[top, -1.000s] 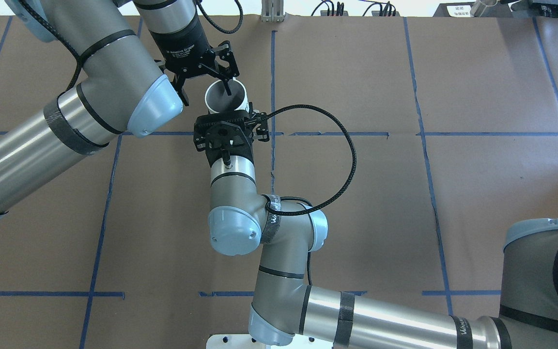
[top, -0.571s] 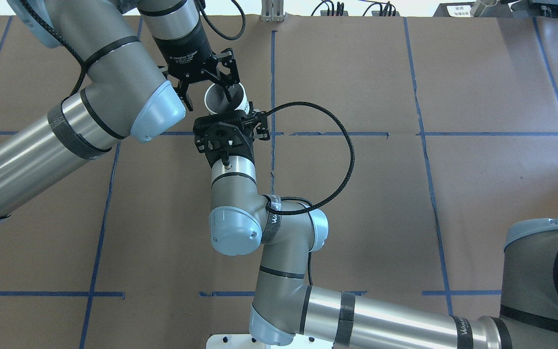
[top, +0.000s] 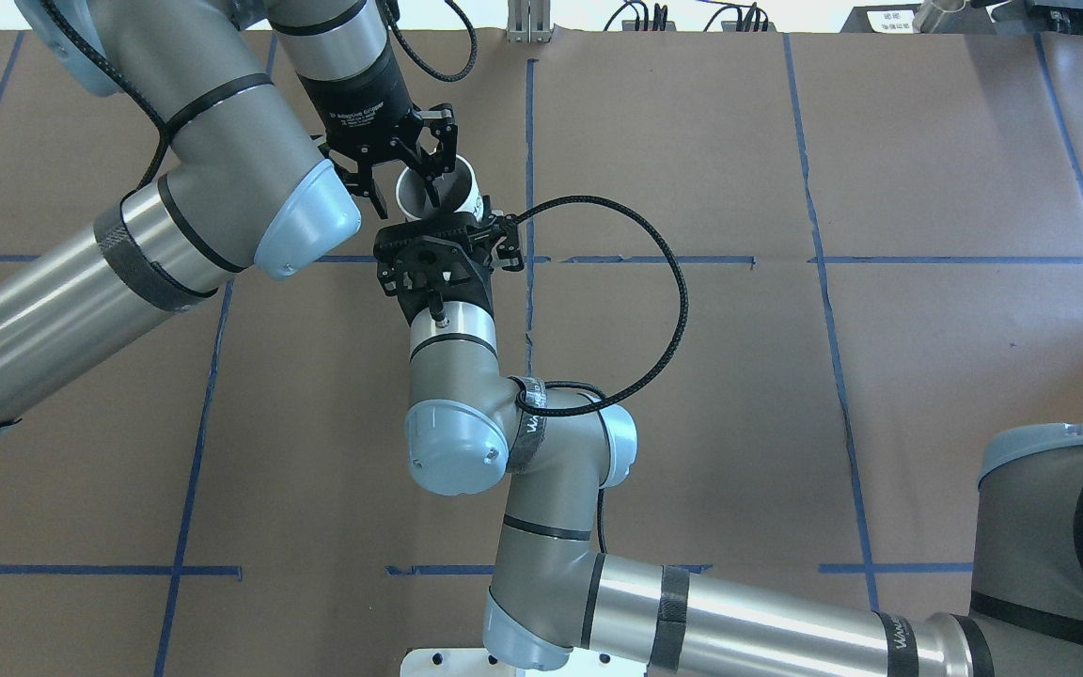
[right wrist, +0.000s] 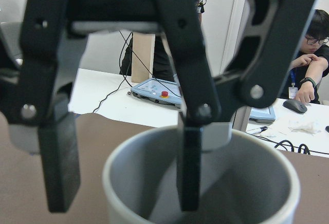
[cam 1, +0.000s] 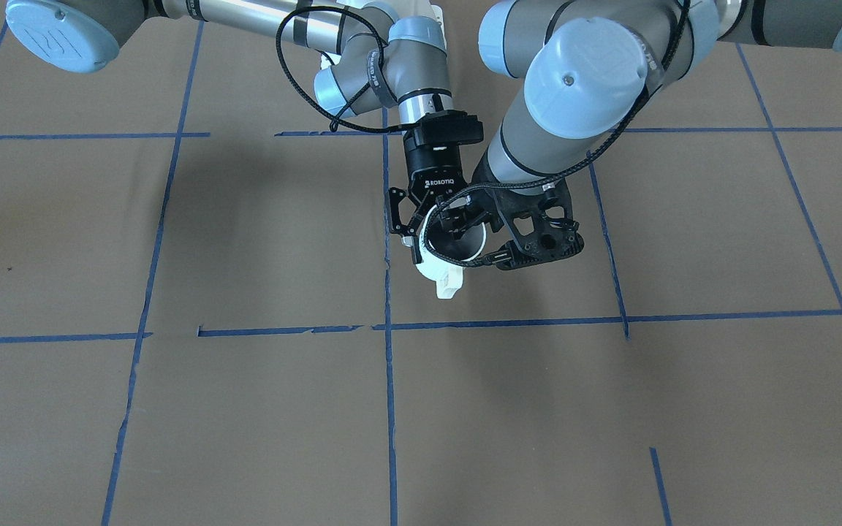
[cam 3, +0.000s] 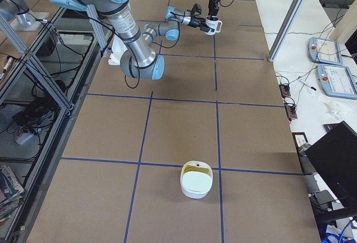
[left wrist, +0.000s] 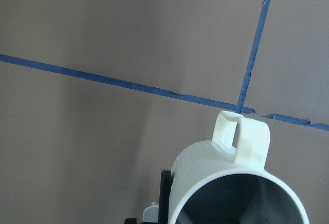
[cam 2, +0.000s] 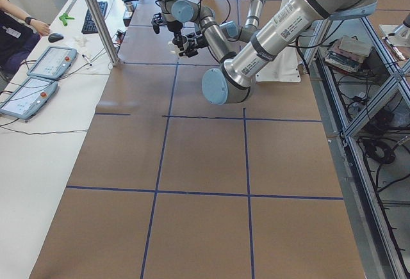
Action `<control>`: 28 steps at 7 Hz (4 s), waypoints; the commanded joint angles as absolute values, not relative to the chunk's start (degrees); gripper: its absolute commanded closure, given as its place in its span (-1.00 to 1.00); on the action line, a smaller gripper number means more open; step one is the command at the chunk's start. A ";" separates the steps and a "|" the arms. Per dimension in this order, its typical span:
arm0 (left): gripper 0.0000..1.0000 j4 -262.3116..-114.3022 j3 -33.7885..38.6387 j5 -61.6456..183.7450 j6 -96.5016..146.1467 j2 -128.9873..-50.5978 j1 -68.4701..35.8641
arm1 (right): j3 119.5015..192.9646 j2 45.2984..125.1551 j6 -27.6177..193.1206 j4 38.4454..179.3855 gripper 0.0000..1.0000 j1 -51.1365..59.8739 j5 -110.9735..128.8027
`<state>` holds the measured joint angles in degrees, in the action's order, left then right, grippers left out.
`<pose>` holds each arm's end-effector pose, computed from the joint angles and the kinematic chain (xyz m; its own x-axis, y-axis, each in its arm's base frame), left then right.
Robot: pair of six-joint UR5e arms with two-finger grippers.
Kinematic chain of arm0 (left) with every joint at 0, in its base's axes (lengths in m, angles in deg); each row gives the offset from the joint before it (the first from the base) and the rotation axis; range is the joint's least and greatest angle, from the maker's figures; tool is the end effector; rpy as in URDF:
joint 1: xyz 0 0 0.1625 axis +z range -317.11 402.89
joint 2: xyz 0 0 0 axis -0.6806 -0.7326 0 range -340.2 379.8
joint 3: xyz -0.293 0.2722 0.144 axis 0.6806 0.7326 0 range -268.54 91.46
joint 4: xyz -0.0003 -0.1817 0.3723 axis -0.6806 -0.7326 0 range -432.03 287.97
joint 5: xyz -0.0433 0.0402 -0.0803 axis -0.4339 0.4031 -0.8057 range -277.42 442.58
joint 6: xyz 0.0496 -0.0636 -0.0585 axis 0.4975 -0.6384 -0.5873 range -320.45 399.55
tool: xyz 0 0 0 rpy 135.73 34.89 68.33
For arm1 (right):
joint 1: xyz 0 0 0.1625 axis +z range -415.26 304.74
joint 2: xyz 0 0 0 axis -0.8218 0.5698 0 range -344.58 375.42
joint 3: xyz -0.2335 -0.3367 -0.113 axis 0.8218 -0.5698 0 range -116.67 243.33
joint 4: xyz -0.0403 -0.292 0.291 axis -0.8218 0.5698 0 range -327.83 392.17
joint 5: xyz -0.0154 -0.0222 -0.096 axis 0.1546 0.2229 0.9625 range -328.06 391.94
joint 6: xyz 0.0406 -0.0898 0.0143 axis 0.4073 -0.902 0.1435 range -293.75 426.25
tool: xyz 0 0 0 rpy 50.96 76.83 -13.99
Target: Left arm hands cup to right arm to dump lemon
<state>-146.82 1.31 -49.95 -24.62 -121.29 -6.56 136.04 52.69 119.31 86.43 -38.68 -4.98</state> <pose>0.4060 -0.5760 0.1262 0.6071 -0.2157 -0.7648 0.0431 0.9700 -0.2394 -0.6546 -0.4171 0.1173 0.7860 -0.1426 0.6016 -0.5309 0.3429 0.7750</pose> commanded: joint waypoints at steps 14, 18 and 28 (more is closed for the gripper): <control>1.00 -146.91 1.10 -49.96 -24.17 -121.17 -6.59 | 136.80 54.70 119.34 86.04 -0.99 -39.79 -4.89; 1.00 -146.82 1.80 -49.96 -24.26 -121.35 -6.59 | 136.36 56.81 119.60 85.87 -0.99 -42.78 -2.08; 1.00 -147.78 12.51 -49.87 10.79 -94.50 -23.64 | 138.82 63.23 119.86 87.40 -0.98 -24.54 -37.33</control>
